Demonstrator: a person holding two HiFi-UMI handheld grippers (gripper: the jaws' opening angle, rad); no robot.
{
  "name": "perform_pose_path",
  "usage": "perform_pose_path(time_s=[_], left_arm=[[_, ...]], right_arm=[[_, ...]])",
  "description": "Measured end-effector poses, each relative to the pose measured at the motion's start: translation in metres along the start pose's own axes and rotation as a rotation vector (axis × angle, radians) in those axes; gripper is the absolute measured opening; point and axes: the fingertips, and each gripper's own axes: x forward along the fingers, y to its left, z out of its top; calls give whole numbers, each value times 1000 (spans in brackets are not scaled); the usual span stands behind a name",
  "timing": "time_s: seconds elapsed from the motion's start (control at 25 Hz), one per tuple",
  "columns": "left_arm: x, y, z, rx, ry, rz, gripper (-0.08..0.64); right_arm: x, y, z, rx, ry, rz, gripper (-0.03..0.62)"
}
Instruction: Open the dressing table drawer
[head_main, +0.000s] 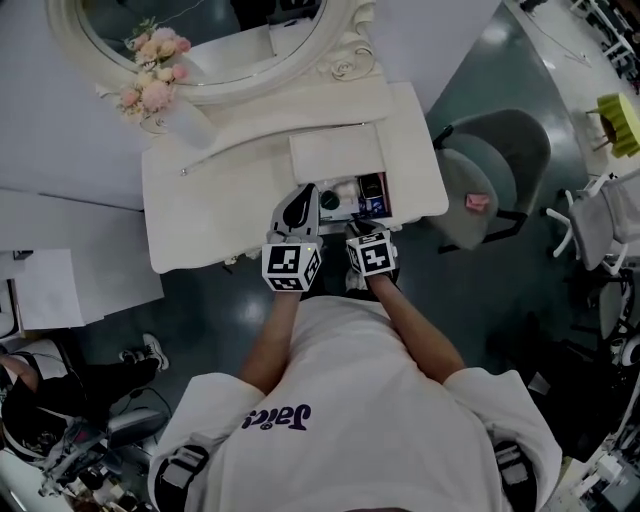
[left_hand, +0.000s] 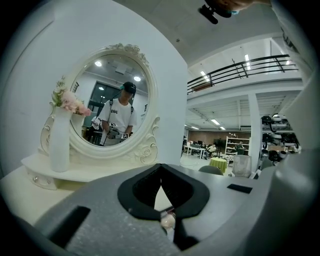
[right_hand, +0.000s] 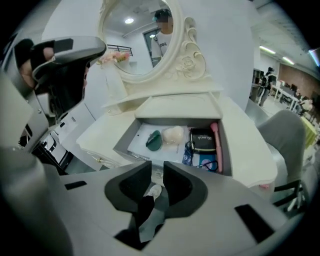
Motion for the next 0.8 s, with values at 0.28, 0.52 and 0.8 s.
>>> perform_pose_path(time_s=[0.28, 0.52, 0.8], left_arm=[[19, 4, 34, 31, -50, -8, 14], [30, -1, 72, 59, -108, -38, 14], [40, -1, 120, 87, -173, -64, 14]], right_arm=[[-37, -12, 78, 16, -223, -27, 47], [-95, -17, 163, -13, -478, -61, 27], [-167, -2, 246, -49, -751, -63, 9]])
